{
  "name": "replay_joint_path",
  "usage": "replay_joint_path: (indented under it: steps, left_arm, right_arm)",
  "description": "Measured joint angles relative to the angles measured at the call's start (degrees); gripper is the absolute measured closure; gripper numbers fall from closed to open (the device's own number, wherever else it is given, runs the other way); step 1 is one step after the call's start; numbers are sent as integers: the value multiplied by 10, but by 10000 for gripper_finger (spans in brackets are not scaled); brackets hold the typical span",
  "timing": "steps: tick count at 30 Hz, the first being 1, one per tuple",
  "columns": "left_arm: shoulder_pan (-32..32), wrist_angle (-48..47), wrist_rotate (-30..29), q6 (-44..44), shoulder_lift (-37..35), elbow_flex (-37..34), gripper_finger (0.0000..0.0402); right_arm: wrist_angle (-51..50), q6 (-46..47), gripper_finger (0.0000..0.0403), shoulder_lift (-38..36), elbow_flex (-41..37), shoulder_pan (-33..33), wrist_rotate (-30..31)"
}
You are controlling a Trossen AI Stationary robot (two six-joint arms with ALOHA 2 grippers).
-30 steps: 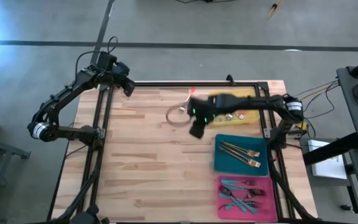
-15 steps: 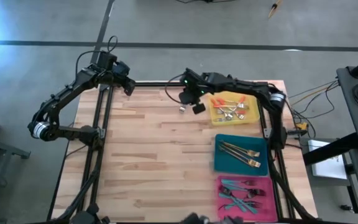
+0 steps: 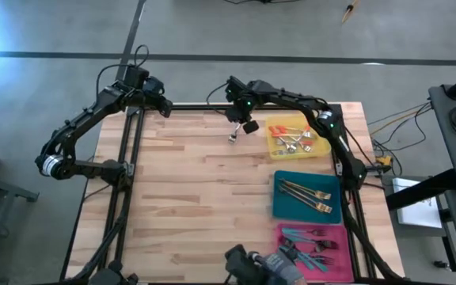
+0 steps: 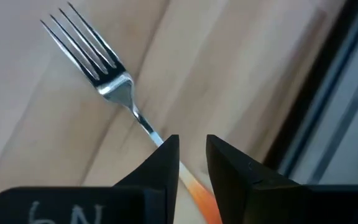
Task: Sort silverware by color (type)
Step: Put the orange fork into the yellow bin
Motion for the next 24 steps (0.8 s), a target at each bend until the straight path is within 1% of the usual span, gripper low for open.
replay_joint_path:
  steps: [3, 8, 14, 24]
  left_arm:
    - [0, 0, -3, -13, 0, 0, 401]
    - [0, 0, -4, -15, 0, 0, 401]
    - [0, 0, -4, -16, 0, 0, 401]
    - [0, 0, -4, -15, 0, 0, 401]
  right_arm:
    - [-12, -1, 328, 14, 9, -1, -3]
    - [-27, -12, 328, 26, 4, -4, -4]
    - [-27, -42, 332, 40, 3, -3, -4]
    - [-19, -43, 333, 58, 3, -3, -5]
